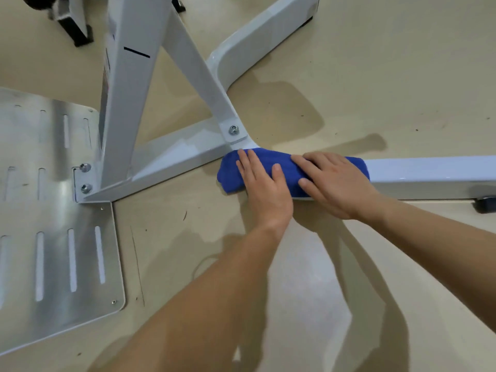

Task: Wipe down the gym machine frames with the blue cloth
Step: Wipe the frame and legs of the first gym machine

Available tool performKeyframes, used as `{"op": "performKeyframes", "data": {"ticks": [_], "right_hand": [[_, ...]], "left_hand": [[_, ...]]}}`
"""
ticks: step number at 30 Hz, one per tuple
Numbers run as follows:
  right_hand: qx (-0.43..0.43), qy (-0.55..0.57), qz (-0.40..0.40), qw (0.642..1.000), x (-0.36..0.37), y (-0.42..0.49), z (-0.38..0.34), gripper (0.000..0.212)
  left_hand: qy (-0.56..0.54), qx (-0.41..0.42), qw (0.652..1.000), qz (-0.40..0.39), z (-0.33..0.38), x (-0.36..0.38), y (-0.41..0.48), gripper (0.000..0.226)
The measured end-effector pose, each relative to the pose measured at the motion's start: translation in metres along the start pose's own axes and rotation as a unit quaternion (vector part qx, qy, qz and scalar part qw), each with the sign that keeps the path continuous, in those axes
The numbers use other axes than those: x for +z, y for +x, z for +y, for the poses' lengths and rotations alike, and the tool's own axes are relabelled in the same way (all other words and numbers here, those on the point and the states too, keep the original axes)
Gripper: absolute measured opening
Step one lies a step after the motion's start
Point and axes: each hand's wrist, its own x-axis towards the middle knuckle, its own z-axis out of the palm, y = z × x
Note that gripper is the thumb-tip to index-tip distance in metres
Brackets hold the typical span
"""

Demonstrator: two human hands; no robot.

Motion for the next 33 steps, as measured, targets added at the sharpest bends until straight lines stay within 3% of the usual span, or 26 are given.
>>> {"op": "performKeyframes", "data": {"ticks": [3,6,13,22,29,33], "right_hand": [[0.028,0.096,0.043,0.994,0.001,0.009,-0.008,0.046],[0.028,0.107,0.04,0.993,0.008,0.031,-0.022,0.041],[-0.028,0.038,0.016,0.999,0.011,0.049,-0.024,0.044],[-0.096,-0.019,0.021,0.995,0.001,-0.007,0.061,0.053],[-0.062,-0.046,0.035,0.996,0.0,-0.058,0.129,0.055],[0.0,-0.077,0.073,0.994,0.017,-0.065,0.102,0.054]], "left_hand": [[-0.05,-0.087,0.995,0.028,0.013,0.007,0.004,0.065],[-0.103,-0.15,0.982,0.051,0.011,0.008,0.024,0.061],[-0.137,-0.147,0.978,0.057,-0.001,0.006,0.043,0.06],[-0.078,-0.163,0.982,0.058,0.029,0.062,-0.031,0.079],[0.062,-0.087,0.993,-0.043,0.039,0.107,-0.084,0.082],[0.202,0.05,0.978,0.017,0.003,0.086,-0.084,0.076]]}}
